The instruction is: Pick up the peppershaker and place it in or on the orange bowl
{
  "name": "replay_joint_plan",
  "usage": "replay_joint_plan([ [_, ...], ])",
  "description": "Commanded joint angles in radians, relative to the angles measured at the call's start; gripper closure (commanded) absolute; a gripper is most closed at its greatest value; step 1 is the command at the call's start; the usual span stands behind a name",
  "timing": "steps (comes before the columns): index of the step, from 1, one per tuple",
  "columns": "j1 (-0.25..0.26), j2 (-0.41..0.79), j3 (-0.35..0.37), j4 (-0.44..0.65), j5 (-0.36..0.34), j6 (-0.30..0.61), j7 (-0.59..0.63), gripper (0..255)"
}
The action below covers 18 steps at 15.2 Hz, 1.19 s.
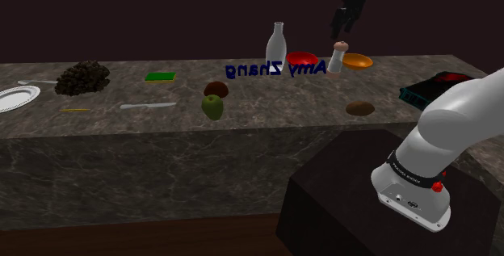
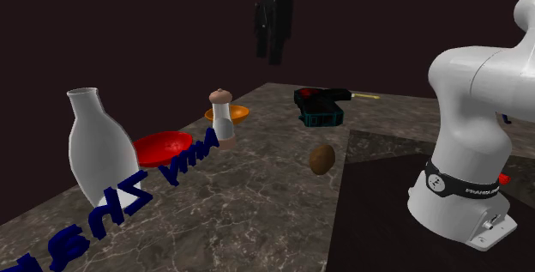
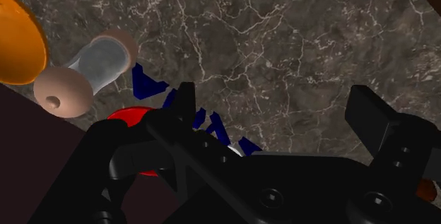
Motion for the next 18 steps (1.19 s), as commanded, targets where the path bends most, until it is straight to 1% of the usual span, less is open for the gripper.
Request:
replay_joint_plan([
  [1, -0.009, 0.056, -0.029, 0.018, -0.013, 0.039, -0.039, 0],
  [5, -0.025, 0.177, -0.084, 0.077, -0.023, 0.101, -0.118, 0],
  [9, -0.041, 0.307, -0.134, 0.156, -0.015, 0.153, -0.200, 0],
  [14, -0.066, 0.481, -0.184, 0.281, 0.023, 0.201, -0.308, 0],
  [18, -0.101, 0.627, -0.206, 0.405, 0.069, 0.221, -0.394, 0],
])
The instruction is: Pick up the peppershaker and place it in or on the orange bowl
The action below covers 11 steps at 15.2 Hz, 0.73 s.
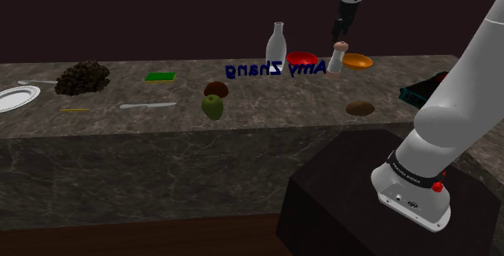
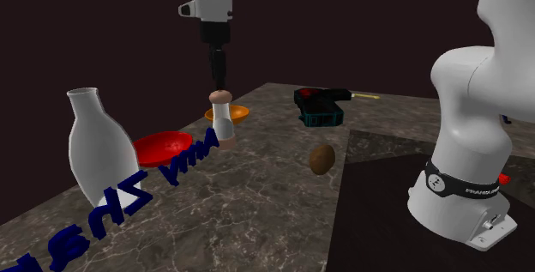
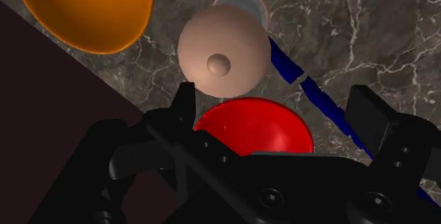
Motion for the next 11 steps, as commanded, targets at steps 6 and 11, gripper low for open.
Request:
replay_joint_plan([
  [6, -0.033, 0.116, -0.008, 0.053, 0.041, 0.061, -0.062, 0],
  [11, -0.039, 0.142, -0.006, 0.037, 0.053, 0.102, -0.070, 0],
])
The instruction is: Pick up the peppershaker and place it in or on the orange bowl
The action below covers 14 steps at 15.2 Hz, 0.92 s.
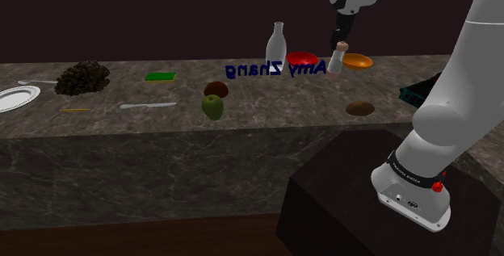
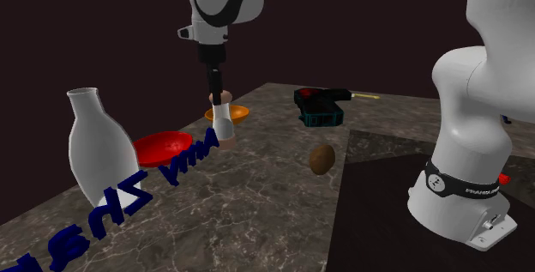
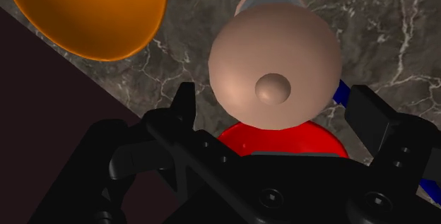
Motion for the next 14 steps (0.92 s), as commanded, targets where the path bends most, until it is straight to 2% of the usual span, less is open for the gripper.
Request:
replay_joint_plan([
  [1, -0.001, 0.004, 0.000, 0.000, 0.002, 0.004, -0.002, 0],
  [6, -0.001, 0.004, 0.000, 0.000, 0.002, 0.004, -0.002, 0],
  [7, -0.001, 0.004, 0.000, 0.000, 0.002, 0.004, -0.002, 255],
  [14, -0.001, 0.004, 0.000, 0.001, 0.002, 0.003, -0.002, 255],
])
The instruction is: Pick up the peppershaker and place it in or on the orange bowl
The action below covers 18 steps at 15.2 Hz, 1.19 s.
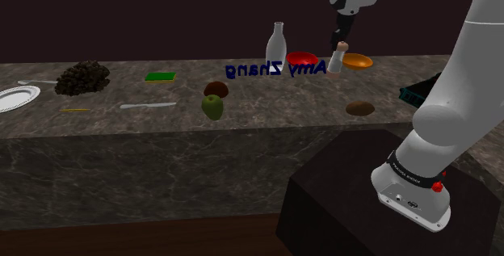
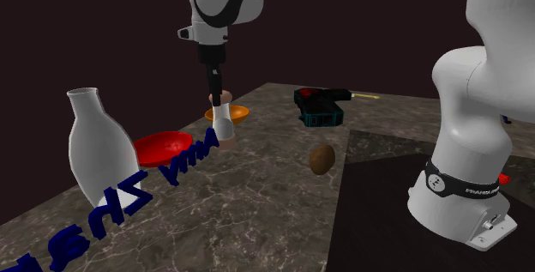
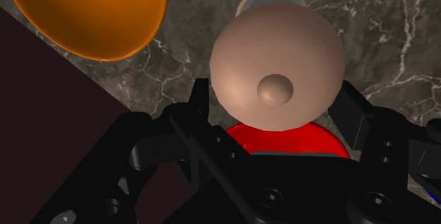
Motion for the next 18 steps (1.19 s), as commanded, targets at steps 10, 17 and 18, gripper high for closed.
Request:
replay_joint_plan([
  [10, 0.005, -0.043, -0.005, 0.055, -0.018, -0.096, 0.006, 255],
  [17, 0.008, -0.071, -0.008, 0.116, -0.029, -0.184, 0.009, 255],
  [18, 0.008, -0.074, -0.008, 0.126, -0.030, -0.196, 0.009, 255],
])
